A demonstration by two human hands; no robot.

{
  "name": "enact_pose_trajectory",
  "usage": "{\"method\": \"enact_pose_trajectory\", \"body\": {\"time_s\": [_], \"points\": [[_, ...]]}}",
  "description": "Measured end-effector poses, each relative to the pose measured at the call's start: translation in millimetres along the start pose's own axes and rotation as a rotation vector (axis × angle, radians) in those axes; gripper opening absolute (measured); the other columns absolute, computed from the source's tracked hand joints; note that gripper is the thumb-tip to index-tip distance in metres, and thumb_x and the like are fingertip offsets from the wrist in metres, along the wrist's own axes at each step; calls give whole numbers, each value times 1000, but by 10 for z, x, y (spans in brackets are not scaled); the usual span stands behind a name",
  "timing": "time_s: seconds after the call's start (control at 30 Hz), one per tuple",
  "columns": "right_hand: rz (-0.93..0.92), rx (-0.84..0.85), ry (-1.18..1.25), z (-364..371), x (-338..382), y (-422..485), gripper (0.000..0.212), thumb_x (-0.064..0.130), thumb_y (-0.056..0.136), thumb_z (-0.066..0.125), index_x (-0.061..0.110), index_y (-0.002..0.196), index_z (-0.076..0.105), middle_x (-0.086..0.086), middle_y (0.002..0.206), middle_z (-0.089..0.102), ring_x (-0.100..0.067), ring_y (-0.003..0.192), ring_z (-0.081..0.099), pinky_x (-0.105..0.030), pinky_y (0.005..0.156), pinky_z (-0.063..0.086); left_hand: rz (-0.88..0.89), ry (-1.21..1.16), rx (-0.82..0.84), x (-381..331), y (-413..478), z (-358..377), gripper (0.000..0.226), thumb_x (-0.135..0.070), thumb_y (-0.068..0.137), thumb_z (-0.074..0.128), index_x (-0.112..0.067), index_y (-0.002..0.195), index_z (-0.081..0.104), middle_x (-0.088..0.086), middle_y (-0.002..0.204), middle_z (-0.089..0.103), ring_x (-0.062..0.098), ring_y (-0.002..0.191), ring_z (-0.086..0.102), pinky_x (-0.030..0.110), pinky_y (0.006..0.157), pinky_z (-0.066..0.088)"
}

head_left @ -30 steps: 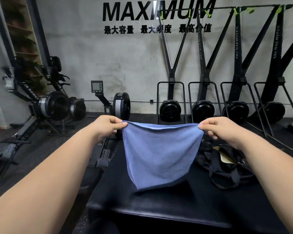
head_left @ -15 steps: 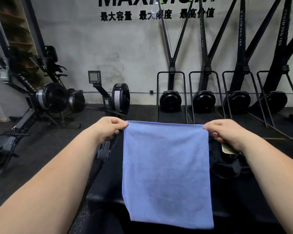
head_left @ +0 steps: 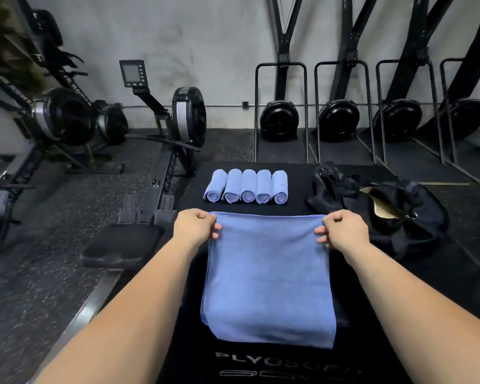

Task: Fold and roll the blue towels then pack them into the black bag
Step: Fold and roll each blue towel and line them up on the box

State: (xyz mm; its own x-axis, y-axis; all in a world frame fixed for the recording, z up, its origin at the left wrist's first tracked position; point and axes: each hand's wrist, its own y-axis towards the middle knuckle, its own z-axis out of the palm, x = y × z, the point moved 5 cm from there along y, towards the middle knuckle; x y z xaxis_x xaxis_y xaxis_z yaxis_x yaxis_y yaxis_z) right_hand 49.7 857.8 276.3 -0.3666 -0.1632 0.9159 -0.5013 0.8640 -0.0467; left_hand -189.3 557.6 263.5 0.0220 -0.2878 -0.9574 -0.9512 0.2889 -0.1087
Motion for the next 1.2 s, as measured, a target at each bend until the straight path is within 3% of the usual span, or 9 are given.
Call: {"method": "enact_pose_trajectory", "body": {"time_s": [0.13, 0.3, 0.37, 0.43, 0.5, 0.6, 0.77, 1.03, 1.2], "points": [[37, -55, 69, 157, -76, 172, 12, 13, 96, 54, 10, 94, 66, -3, 75, 78, -24, 62, 77, -49, 73, 65, -67, -147, -72, 110, 180, 208, 10, -15, 100, 64, -7, 96, 65, 4, 80, 80, 29, 67, 77, 41, 71, 62], [60, -49, 19, 360, -261, 434, 7, 20, 94, 58, 19, 95, 65, 3, 82, 78, -19, 71, 77, -49, 83, 63, -151, -165, -8, 251, 292, 545, 18, -12, 90, 70, -11, 108, 69, 5, 89, 80, 26, 81, 79, 30, 64, 50], [27, 30, -148, 459, -377, 497, 17, 23, 93, 57, 20, 107, 64, 2, 103, 78, -23, 91, 75, -42, 87, 59, -133, -14, 99, 318, 279, 699, 36, -16, 86, 69, -16, 122, 64, 4, 113, 78, 20, 92, 73, 33, 76, 52], [-27, 177, -304, 608, -479, 450, 49, 27, 98, 58, 13, 144, 49, -5, 141, 64, -31, 123, 64, -39, 100, 49, -50, 214, 236, 380, 189, 862, 63, -22, 92, 66, -19, 151, 44, -2, 145, 62, 20, 122, 64, 37, 102, 51], [-75, 299, -356, 764, -561, 308, 74, 38, 102, 59, 15, 163, 23, -6, 162, 43, -31, 145, 46, -42, 115, 39, 90, 487, 304, 438, 65, 985, 79, -36, 98, 62, -22, 164, 22, -5, 161, 45, 24, 145, 47, 42, 122, 34], [-241, 305, -662, 953, -715, 174, 80, 64, 102, 42, 18, 164, 21, -4, 173, 22, -24, 158, 21, -42, 126, 26, 341, 848, 262, 545, -77, 1136, 77, -56, 105, 42, -16, 166, 17, 0, 172, 24, 22, 160, 15, 42, 130, 8], [-316, 278, -955, 1070, -808, 130, 86, 75, 100, 10, 22, 168, 3, -1, 175, -11, -18, 161, -15, -40, 131, 1, 366, 1128, 324, 754, -12, 1272, 81, -67, 105, 10, -18, 169, -1, 2, 175, -17, 19, 160, -23, 44, 131, -7], [-287, 331, -1029, 1077, -748, 311, 88, 76, 99, 11, 22, 168, -3, -3, 174, -16, -19, 160, -19, -41, 131, -3, 366, 1138, 431, 669, 163, 1261, 85, -69, 105, 19, -19, 168, -7, 3, 173, -24, 18, 158, -28, 42, 130, -10], [-347, 318, -936, 967, -666, 171, 83, 72, 102, 17, 22, 168, 12, -3, 176, -2, -19, 162, -8, -39, 131, 3, 461, 958, 416, 719, 131, 966, 79, -61, 108, 35, -18, 169, 10, 4, 176, -6, 20, 162, -11, 38, 131, 0]]}}
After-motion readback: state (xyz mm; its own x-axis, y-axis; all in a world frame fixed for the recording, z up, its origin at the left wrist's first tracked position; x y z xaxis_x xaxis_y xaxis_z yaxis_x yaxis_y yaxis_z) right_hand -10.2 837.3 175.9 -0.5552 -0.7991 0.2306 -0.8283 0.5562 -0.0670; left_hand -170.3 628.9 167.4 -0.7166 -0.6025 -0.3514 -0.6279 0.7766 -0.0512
